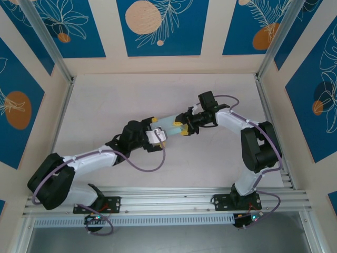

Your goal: Fold the paper box

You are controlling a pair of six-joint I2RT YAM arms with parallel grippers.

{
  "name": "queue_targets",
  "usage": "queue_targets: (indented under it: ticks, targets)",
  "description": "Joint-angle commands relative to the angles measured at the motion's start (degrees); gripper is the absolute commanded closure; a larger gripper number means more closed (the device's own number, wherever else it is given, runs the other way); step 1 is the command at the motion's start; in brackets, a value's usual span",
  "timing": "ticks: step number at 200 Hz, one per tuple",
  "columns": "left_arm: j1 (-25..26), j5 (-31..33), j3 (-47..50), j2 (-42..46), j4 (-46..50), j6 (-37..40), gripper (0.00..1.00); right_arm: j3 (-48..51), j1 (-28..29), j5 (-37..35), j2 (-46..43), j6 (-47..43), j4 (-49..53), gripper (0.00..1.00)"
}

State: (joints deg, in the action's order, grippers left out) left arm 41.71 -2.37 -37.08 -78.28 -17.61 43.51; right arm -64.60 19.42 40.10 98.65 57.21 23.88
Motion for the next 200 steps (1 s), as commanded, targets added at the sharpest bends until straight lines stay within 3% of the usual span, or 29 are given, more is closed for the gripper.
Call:
queue_targets:
  ticks: [1, 35, 50, 67, 75, 137, 161, 200]
  targets:
    - [1.59, 5.89, -4.12, -2.86, 6.3, 4.7, 0.0, 0.06, 0.01, 5.32, -2.15, 0.39, 3.02, 0.54]
    - [1.8, 10.16, -6.75, -5.01, 8.03, 2.67, 0.05, 0.04, 0.01, 6.59, -1.47, -0.41, 4.41, 0.53]
    - [1.79, 9.31, -7.57, -4.45, 9.64, 2.08, 0.2, -0.24, 0.01, 6.57, -1.45, -1.59, 5.85, 0.51]
    - [1.79, 7.82, -9.14, -3.99, 13.05, 1.11, 0.43, -0.48, -0.3, 6.38, -1.27, -2.92, 7.53, 0.49]
    - [1.79, 6.61, -10.33, -3.85, 15.79, 0.69, 0.48, -0.24, -0.48, 6.27, -1.35, -3.07, 7.61, 0.47]
    - [1.14, 3.39, -18.35, -3.91, 33.73, 0.35, 0.55, 1.01, -2.58, 5.61, -3.38, -4.53, 7.77, 0.24]
    - [-0.6, -0.55, -23.08, -4.47, 42.7, -0.92, 0.55, 2.31, -4.69, 3.6, -6.07, -6.77, 9.12, 0.16]
    - [-4.58, -9.86, -31.51, -9.57, 56.54, -2.53, 0.52, 6.02, -10.41, -0.35, -11.29, -10.42, 9.98, 0.14]
